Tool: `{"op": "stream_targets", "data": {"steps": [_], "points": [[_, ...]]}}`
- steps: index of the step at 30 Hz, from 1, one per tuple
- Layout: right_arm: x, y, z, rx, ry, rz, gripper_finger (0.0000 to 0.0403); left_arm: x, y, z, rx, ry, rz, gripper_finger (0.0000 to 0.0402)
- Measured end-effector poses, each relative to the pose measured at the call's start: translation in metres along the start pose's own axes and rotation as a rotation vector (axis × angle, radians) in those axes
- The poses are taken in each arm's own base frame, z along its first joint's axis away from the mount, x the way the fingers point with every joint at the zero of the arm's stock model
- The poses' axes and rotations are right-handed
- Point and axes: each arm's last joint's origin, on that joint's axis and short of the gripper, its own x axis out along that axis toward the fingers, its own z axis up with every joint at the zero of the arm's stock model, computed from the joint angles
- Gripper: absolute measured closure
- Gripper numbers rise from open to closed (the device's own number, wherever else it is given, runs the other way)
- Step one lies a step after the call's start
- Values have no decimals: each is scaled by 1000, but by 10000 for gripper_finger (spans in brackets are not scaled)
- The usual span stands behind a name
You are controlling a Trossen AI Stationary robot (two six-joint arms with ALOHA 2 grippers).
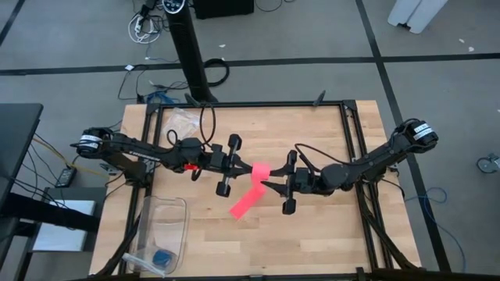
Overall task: Roll bandage
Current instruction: Roll the pink bandage
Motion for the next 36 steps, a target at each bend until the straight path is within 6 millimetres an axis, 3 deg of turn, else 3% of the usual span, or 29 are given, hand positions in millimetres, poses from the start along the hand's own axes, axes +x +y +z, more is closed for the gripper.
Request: {"op": "stream_targets", "data": {"steps": [6,27,31,36], "points": [[-3,2,0,0,13,-92,280,0,0,0,-6,-3,-5,401],[-22,29,4,-189,33,-85,275,-4,0,11,-5,-27,-28,401],[-24,28,6,-206,32,-150,296,-4,0,9,-11,-5,-35,401],[-17,19,5,-218,31,-163,364,-4,-1,7,-10,11,-56,401]]}}
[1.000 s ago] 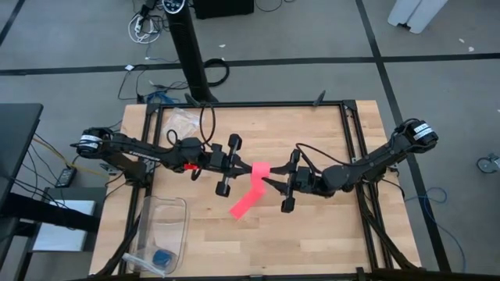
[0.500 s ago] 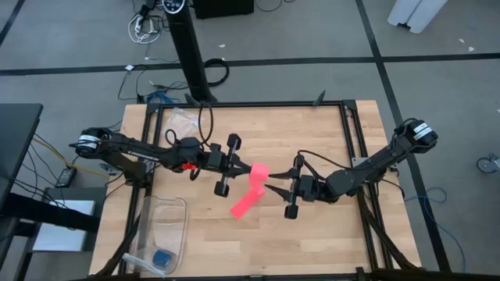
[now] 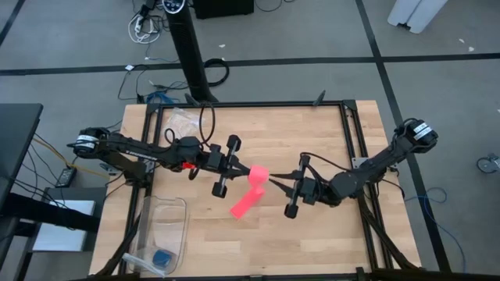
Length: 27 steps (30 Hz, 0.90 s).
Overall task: Roll bandage
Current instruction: Roll the pink bandage
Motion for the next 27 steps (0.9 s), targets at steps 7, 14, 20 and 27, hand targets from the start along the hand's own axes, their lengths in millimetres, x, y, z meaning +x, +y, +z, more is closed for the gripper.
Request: {"op": "stream_targets", "data": {"steps": [7,14,20,27], "points": [[8,-7,-3,-2,-5,9,388,0,0,-2,-3,21,-4,401],[14,-12,-5,42,-19,34,399,0,-1,-6,-8,51,-8,401],[17,-14,-8,59,-5,27,386,0,0,-7,-16,53,9,401],[10,-10,-3,58,0,-20,353,-2,7,-6,-10,42,39,401]]}}
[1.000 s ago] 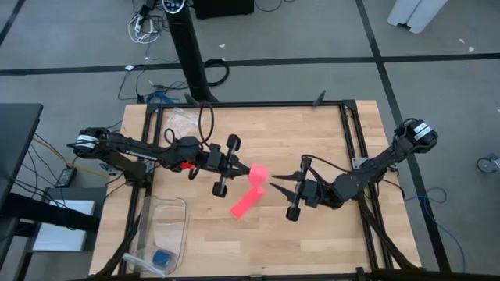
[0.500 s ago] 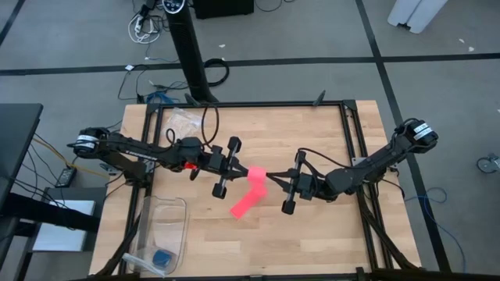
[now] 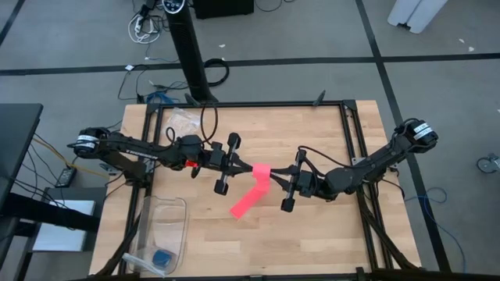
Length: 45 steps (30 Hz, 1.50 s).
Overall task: Roll bandage
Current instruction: Roll the pink bandage
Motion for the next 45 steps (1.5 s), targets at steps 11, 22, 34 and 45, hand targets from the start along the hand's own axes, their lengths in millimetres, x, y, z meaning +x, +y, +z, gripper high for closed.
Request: {"op": "stream_targets", "data": {"steps": [11,22,34,45], "points": [[8,-7,-3,46,-4,31,352,0,0,-1,-29,2,-36,400],[15,-13,-6,95,-5,61,385,0,-2,-2,-34,7,-70,397],[17,-2,18,137,112,-1,336,0,1,2,6,-31,-23,400],[26,-4,44,164,224,20,338,-22,-8,-12,20,-170,-41,401]]}}
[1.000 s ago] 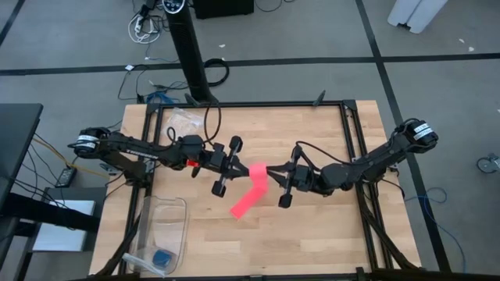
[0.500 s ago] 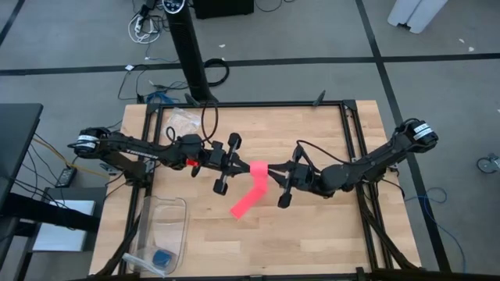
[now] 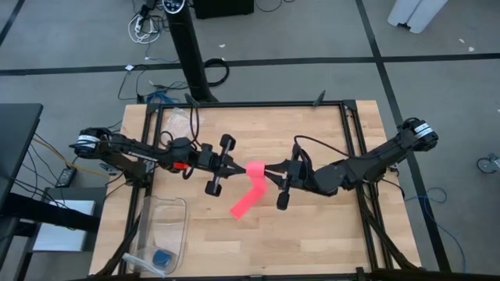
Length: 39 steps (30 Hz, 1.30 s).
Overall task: Roll bandage
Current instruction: Roll the pink bandage
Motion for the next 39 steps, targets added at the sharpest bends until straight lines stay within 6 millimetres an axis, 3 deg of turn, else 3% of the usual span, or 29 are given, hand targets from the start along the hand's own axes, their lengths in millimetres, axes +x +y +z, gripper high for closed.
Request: {"op": "stream_targets", "data": {"steps": [12,20,29,39], "points": [[12,-14,6,66,26,67,345,-1,0,-2,-22,5,1,395],[12,-14,5,62,39,75,345,-1,3,-4,-25,21,61,399],[16,-13,-2,3,94,156,356,2,7,-27,-68,68,118,400],[13,-12,-2,-1,92,113,339,3,7,-25,-59,31,90,400]]}}
